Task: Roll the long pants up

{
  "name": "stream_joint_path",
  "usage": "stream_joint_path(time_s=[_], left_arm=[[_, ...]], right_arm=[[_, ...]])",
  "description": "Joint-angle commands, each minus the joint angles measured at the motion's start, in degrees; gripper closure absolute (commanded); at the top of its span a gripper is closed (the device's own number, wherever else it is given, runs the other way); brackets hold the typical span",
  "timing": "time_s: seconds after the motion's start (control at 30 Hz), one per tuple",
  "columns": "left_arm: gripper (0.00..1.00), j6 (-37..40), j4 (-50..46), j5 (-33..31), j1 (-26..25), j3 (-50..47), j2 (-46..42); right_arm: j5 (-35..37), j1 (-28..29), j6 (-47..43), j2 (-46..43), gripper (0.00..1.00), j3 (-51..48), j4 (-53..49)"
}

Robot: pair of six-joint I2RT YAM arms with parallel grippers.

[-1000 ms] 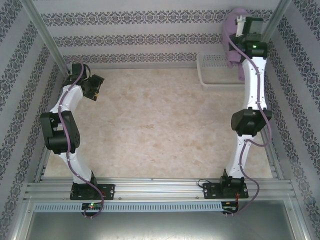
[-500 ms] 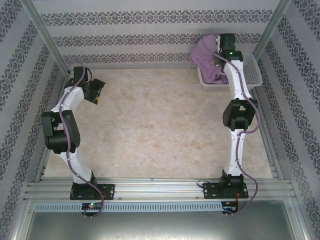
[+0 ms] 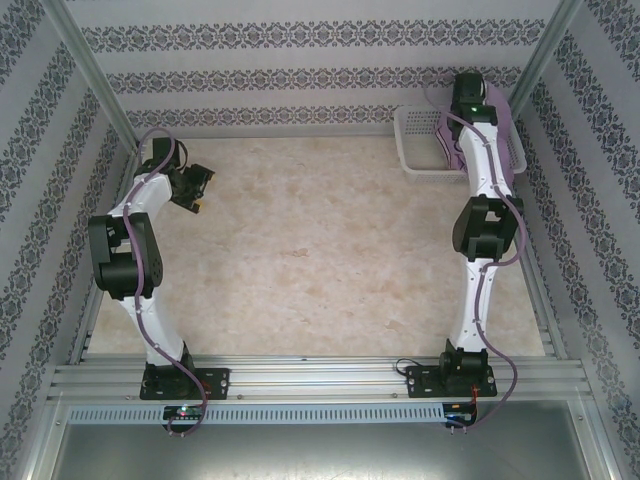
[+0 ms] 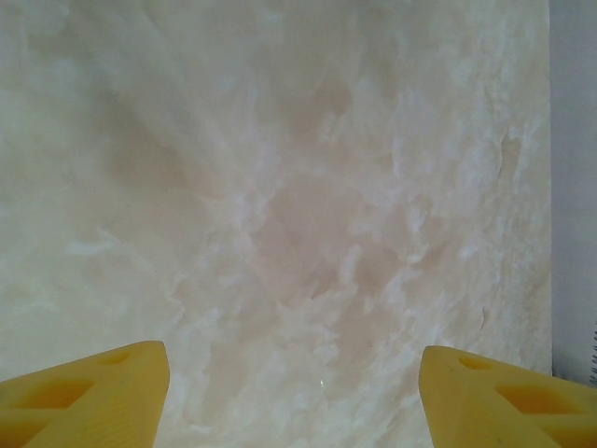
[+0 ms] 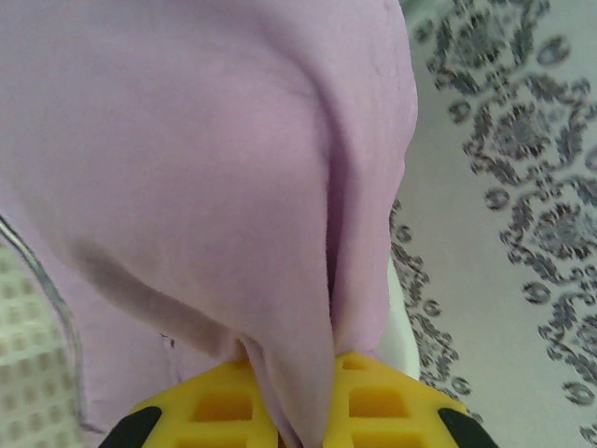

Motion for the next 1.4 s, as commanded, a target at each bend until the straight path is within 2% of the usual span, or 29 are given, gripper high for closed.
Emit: stream_joint_path(time_s=[0.0, 0.27, 0.5, 0.7, 0.8, 0.9, 0.93, 0.97, 1.0, 1.03, 1.07, 1.2, 1.27, 1.3, 1.37], left_arm=[[0.29, 1.46, -0.27, 0.87, -0.32, 2.22, 1.09], [0.29, 0.42, 0.95, 1.61, -0.32, 0.35, 1.49], [0.29, 1.14, 0.38, 0.76, -0.33, -0.58, 0.82], [0.30, 1.05, 1.11, 1.00, -0.32, -1.98, 0.84], [0.30, 1.38, 1.21, 1.01, -0.32, -2.54, 0.89], [0.30, 1.50, 1.34, 0.94, -0.32, -3.12, 0.82], [0.30, 1.50, 1.46, 0.94, -0.34, -3.30, 0.84], [0.30, 1.49, 1.56, 0.97, -0.32, -3.49, 0.90], [0.30, 1.43, 1.65, 0.98, -0.32, -3.63, 0.82], [0.30, 1.48, 1.65, 0.93, -0.32, -3.67, 0.89], [0.30, 1.44, 1.74, 0.89, -0.32, -3.69, 0.95], [0.25, 1.26, 1.85, 0.96, -0.32, -3.25, 1.70], [0.03, 1.91, 1.76, 0.91, -0.31, -2.45, 1.96], [0.00, 2.66, 1.67, 0.80, -0.32, -1.85, 2.05], [0.00, 5.01, 0.35, -0.73, -0.32, 0.31, 1.97]], right_arm=[[1.76, -0.31, 2.12, -2.84, 1.00, -1.70, -0.27], [-11.93, 5.19, -0.10, 0.27, 1.00, -3.37, 1.21], [-23.28, 8.27, 6.86, 6.12, 1.00, 3.44, -4.83], [-28.62, 6.19, 15.62, 7.06, 1.00, -1.45, -5.12], [-30.25, 4.52, 17.69, 7.91, 0.96, -2.88, -6.19], [-28.88, 2.93, 18.26, 8.27, 0.90, -4.04, -7.17], [-28.05, 2.41, 18.57, 8.23, 0.79, -4.42, -7.42], [-27.12, 2.00, 18.83, 8.23, 0.61, -4.41, -8.19], [-25.58, 1.57, 19.05, 8.15, 0.38, -4.17, -8.99], [-24.03, 1.38, 18.90, 7.85, 0.23, -4.13, -9.77], [-23.17, 1.43, 18.21, 7.31, 0.15, -4.12, -10.23], [-22.94, 2.14, 16.65, 1.36, 0.11, -6.08, -8.73], [-24.76, 2.61, 16.55, -3.37, 0.11, -7.44, -7.06], [-25.47, 3.02, 16.36, -5.56, 0.11, -8.07, -6.12], [-28.23, 4.09, 15.34, -10.23, 0.11, -8.78, -3.93]])
